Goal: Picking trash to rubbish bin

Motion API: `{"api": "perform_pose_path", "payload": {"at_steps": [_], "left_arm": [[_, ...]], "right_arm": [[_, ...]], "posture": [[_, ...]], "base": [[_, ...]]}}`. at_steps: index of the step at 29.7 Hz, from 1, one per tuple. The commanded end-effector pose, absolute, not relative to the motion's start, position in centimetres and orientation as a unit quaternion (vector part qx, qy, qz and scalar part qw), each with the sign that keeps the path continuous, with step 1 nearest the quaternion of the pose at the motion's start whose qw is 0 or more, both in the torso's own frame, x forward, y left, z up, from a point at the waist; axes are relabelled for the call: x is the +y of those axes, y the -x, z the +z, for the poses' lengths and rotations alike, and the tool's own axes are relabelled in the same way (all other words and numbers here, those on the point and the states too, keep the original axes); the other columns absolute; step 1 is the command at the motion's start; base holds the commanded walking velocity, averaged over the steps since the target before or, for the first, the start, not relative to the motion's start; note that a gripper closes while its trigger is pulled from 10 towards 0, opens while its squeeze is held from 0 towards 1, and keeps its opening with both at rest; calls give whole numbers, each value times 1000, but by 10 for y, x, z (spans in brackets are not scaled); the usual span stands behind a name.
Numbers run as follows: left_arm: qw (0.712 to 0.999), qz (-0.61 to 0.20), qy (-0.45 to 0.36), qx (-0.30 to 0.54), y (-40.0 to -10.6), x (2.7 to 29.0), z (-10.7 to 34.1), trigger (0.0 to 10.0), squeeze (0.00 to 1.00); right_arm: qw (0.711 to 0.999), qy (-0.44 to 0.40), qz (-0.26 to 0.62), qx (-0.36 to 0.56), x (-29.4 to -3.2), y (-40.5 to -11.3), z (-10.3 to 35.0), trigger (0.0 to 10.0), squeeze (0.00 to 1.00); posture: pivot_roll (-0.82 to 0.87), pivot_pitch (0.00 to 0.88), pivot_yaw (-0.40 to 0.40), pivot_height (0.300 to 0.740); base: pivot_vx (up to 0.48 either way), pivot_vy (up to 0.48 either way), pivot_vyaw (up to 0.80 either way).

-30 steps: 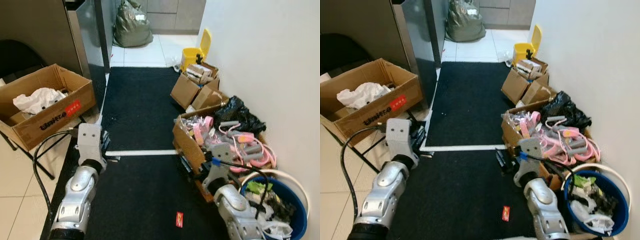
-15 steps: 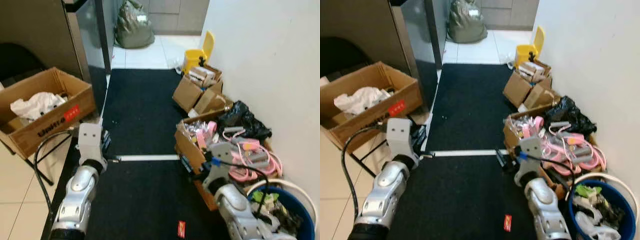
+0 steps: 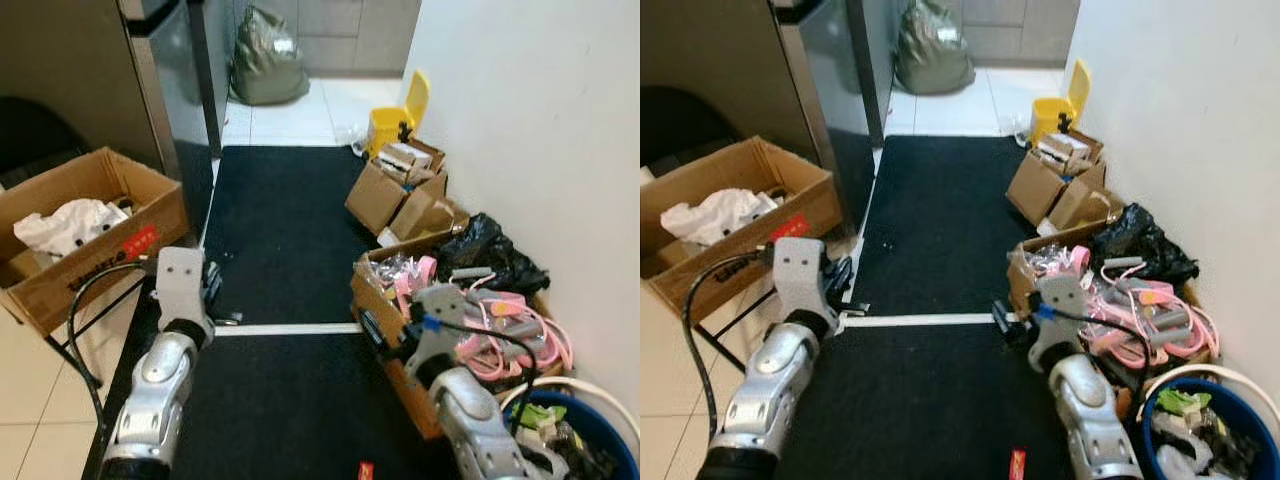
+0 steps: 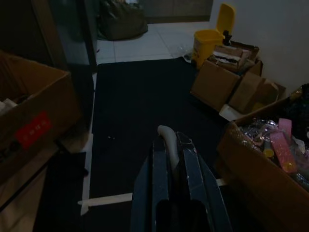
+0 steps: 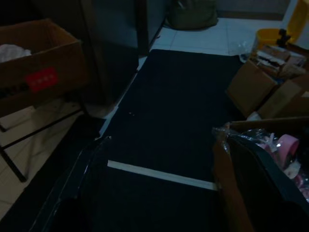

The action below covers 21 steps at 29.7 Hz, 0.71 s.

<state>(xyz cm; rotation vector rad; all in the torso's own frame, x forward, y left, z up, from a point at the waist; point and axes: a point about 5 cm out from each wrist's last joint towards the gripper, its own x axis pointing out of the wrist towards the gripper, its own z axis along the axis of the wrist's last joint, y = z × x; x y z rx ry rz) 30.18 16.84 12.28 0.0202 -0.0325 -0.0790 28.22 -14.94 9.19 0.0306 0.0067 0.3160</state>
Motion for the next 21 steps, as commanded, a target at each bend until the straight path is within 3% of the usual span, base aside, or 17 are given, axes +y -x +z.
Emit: {"api": "perform_pose_path", "payload": {"at_steps": [1, 21], "left_arm": [[999, -35, -13, -11, -300, 171, 120, 10000, 0], [999, -34, -11, -9, -299, 171, 119, 10000, 0]], "right_arm": [[987, -20, 161, 9, -146, -281, 89, 10000, 0], [986, -19, 163, 11, -147, -280, 88, 10000, 0]], "posture": [[-17, 80, -42, 740], [-18, 90, -44, 740]], "base": [[259, 0, 0], [261, 0, 0]]}}
